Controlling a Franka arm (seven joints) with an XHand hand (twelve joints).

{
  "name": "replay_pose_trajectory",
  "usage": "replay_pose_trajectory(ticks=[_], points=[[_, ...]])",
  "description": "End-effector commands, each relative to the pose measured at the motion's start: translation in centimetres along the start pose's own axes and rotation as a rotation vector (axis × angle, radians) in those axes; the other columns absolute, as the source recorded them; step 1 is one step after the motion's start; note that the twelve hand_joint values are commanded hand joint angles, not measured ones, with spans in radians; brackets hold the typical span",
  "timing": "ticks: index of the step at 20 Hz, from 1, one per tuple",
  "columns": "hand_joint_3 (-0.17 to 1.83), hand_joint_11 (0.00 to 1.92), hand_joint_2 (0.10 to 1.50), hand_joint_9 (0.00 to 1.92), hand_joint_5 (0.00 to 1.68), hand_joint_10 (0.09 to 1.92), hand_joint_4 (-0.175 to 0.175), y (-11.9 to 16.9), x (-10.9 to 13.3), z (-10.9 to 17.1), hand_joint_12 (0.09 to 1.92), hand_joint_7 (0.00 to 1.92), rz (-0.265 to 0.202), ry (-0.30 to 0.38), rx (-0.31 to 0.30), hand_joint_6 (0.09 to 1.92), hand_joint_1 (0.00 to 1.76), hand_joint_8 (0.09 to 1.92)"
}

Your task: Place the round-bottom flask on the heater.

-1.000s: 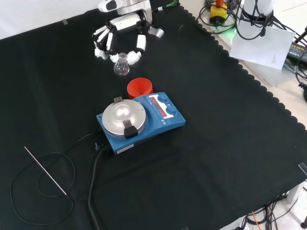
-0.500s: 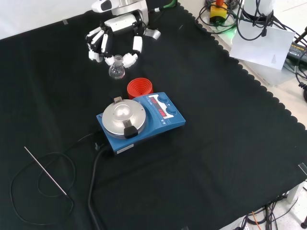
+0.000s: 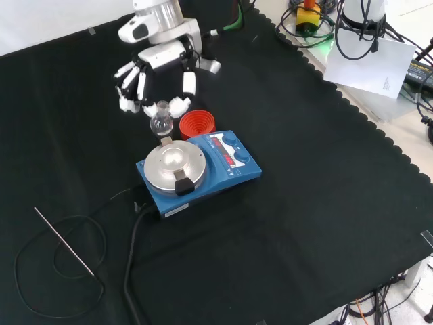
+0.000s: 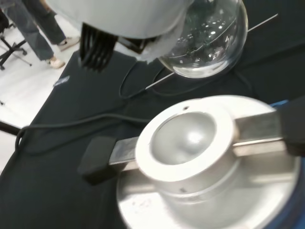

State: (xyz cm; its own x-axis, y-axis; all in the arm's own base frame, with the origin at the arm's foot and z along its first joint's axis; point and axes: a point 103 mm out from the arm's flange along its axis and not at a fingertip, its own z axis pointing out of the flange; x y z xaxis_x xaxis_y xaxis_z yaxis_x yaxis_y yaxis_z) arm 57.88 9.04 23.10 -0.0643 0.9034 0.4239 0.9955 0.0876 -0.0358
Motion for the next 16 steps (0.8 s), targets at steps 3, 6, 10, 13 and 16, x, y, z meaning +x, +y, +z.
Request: replay_pose_trajectory(ticks=[3, 6, 10, 13, 16], points=[[0.93, 0.14, 0.56, 0.72, 1.19, 0.59, 0.175, 0.3, 2.0, 3.0, 1.36, 0.45, -0.023, -0.020, 0.065, 0.97, 1.12, 0.64], [0.93, 0.14, 0.56, 0.72, 1.19, 0.59, 0.175, 0.1, 1.9, 3.2, 1.36, 0.44, -0.023, -0.021, 0.070, 0.97, 1.12, 0.64], [0.93, 0.14, 0.56, 0.72, 1.19, 0.59, 0.175, -0.2, 1.9, 3.6, 1.36, 0.44, -0.020, -0.025, 0.077, 0.96, 1.12, 0.64], [0.93, 0.14, 0.56, 0.72, 1.19, 0.59, 0.175, -0.2, 2.1, 3.9, 1.36, 0.44, -0.020, -0.029, 0.083, 0.96, 1.12, 0.64], [0.93, 0.14, 0.56, 0.72, 1.19, 0.59, 0.175, -0.1, 1.7, 4.4, 1.36, 0.44, -0.018, -0.031, 0.086, 0.96, 1.12, 0.64]])
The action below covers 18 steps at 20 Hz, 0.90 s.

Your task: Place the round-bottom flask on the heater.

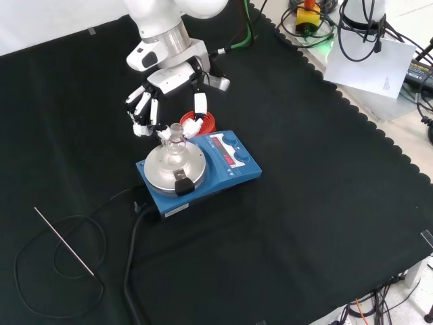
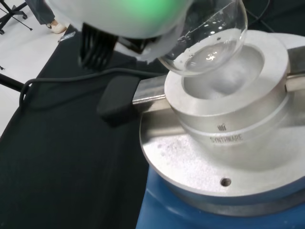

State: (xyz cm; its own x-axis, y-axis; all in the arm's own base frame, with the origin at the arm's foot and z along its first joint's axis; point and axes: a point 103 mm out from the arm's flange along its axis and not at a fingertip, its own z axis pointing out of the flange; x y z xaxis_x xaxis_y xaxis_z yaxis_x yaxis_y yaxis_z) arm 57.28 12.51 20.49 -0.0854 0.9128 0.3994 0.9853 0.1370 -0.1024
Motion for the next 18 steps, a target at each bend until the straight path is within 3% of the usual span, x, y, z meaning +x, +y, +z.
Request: replay_pose_trajectory(ticks=[1, 6, 18], points=[[0.93, 0.14, 0.56, 0.72, 1.19, 0.59, 0.175, 0.2, -0.4, 0.7, 1.36, 0.44, 0.000, -0.002, 0.006, 0.96, 1.12, 0.64], [0.93, 0.14, 0.56, 0.72, 1.19, 0.59, 0.175, 1.1, 0.5, 1.9, 1.36, 0.44, 0.000, -0.019, 0.022, 0.96, 1.12, 0.64], [0.93, 0.14, 0.56, 0.71, 1.19, 0.59, 0.175, 1.2, -0.3, 1.9, 1.36, 0.44, 0.007, -0.027, 0.034, 0.96, 1.12, 0.64]])
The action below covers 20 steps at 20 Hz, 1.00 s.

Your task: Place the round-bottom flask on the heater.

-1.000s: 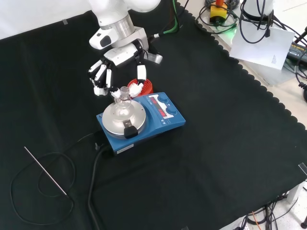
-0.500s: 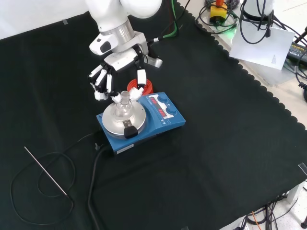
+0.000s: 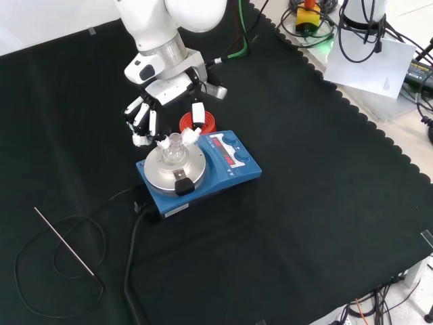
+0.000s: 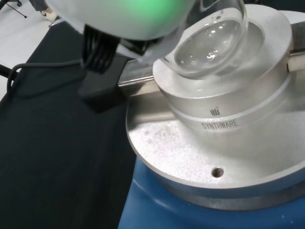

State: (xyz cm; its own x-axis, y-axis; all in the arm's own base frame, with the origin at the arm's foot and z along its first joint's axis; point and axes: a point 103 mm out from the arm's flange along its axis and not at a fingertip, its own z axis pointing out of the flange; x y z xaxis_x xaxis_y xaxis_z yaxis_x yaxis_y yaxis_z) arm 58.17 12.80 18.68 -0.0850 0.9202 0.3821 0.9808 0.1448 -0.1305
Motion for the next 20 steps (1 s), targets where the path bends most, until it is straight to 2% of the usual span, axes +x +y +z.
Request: replay_pose_trajectory(ticks=[1, 7, 13, 15, 16, 18, 20], points=[[0.93, 0.14, 0.56, 0.71, 1.19, 0.59, 0.175, 0.06, 0.07, 0.33, 1.36, 0.44, 0.004, -0.006, 0.007, 0.96, 1.12, 0.64], [0.91, 0.13, 0.57, 0.70, 1.19, 0.59, 0.175, -0.13, -0.67, 0.86, 1.37, 0.43, 0.015, -0.004, 0.031, 0.95, 1.12, 0.64], [0.49, 0.08, 0.80, 0.62, 1.11, 0.66, 0.175, -0.15, -0.77, 0.49, 1.39, 0.35, 0.023, 0.021, 0.030, 0.88, 1.07, 0.68], [0.54, 0.08, 0.72, 0.60, 0.97, 0.67, 0.035, -0.17, -0.77, 0.37, 1.38, 0.34, 0.023, 0.024, 0.030, 0.88, 1.03, 0.68], [0.60, 0.07, 0.68, 0.60, 0.91, 0.67, -0.009, -0.19, -0.76, 0.33, 1.38, 0.33, 0.022, 0.026, 0.028, 0.88, 1.02, 0.68], [0.68, 0.07, 0.61, 0.59, 0.79, 0.68, -0.046, -0.18, -0.47, 0.45, 1.38, 0.32, 0.021, 0.017, 0.027, 0.87, 1.01, 0.69], [0.71, 0.07, 0.59, 0.58, 0.70, 0.68, -0.055, -0.20, -0.37, 0.45, 1.38, 0.32, 0.020, 0.020, 0.025, 0.85, 1.00, 0.69]])
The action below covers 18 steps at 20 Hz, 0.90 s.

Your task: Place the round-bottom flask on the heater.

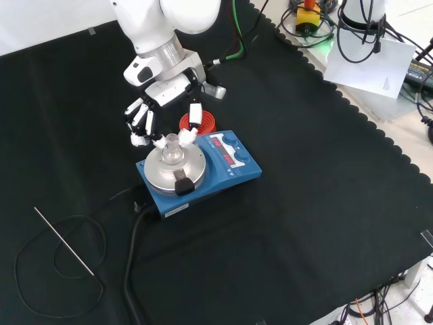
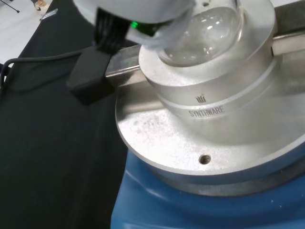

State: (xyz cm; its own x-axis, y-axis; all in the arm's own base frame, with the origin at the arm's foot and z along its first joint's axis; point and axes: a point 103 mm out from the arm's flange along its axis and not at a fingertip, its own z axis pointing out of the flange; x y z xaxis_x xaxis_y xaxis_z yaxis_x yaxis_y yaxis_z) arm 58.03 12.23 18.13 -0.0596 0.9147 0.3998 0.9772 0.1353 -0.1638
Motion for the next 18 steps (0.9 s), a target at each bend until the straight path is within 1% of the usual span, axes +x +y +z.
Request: replay_pose_trajectory(ticks=[1, 8, 9, 11, 13, 14, 16, 18], points=[[0.71, 0.06, 0.59, 0.58, 0.67, 0.68, -0.056, -0.1, 0.3, 0.0, 1.38, 0.31, -0.002, -0.001, -0.001, 0.84, 1.00, 0.69], [0.71, 0.05, 0.56, 0.57, 0.57, 0.68, -0.056, -0.9, 0.3, -0.8, 1.39, 0.30, -0.011, 0.003, -0.023, 0.80, 0.98, 0.69], [0.70, 0.05, 0.55, 0.57, 0.52, 0.68, -0.055, -1.1, 0.3, -1.0, 1.39, 0.30, -0.010, 0.003, -0.026, 0.77, 0.97, 0.69], [0.68, 0.04, 0.55, 0.56, 0.40, 0.69, -0.053, -1.5, 0.2, -1.5, 1.40, 0.30, -0.008, 0.003, -0.036, 0.64, 0.94, 0.69], [0.63, 0.03, 0.55, 0.55, 0.32, 0.71, -0.048, -2.1, 0.1, -2.2, 1.40, 0.29, -0.003, -0.002, -0.044, 0.45, 0.90, 0.70], [0.62, 0.03, 0.55, 0.54, 0.30, 0.71, -0.046, -2.5, 0.1, -2.6, 1.41, 0.28, 0.000, -0.005, -0.046, 0.37, 0.88, 0.70], [0.60, 0.01, 0.56, 0.53, 0.28, 0.72, -0.041, -3.2, 0.0, -3.3, 1.41, 0.28, 0.005, -0.011, -0.051, 0.25, 0.87, 0.70], [0.59, 0.00, 0.56, 0.52, 0.27, 0.72, -0.037, -4.0, -0.1, -3.9, 1.42, 0.27, 0.009, -0.014, -0.059, 0.20, 0.86, 0.70]])
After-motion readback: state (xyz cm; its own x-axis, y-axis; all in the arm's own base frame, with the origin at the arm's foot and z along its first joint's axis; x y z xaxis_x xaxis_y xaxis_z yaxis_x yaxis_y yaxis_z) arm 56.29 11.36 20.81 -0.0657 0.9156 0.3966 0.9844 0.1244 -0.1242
